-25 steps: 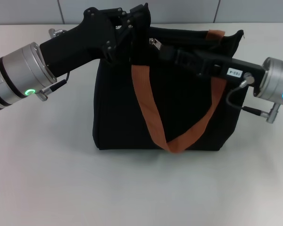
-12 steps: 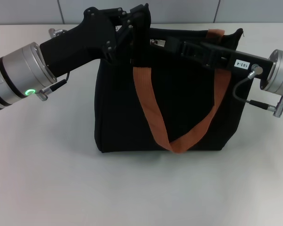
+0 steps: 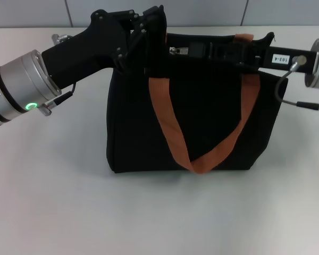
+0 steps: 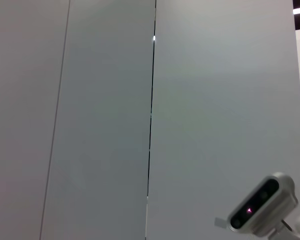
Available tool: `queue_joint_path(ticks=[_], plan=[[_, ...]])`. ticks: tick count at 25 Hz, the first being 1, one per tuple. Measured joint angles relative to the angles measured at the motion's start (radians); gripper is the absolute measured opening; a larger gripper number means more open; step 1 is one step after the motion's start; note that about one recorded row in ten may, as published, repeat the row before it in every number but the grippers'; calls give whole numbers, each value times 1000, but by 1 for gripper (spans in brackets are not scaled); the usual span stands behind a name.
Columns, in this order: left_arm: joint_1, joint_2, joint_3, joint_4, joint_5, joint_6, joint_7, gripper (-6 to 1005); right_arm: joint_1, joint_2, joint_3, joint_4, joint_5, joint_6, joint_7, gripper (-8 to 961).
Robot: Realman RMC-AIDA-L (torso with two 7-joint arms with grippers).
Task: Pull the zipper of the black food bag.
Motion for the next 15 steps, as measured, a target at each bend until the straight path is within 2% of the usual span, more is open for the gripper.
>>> queue_joint_path(ticks=[4,15], plan=[[2,0,0,0,0,0,1,23,10,-12,-46,-89,-40,5,104,-3],[6,0,0,-13,0,-1,10,23,64,-29,-46,-254,-185,-3,329,-2]])
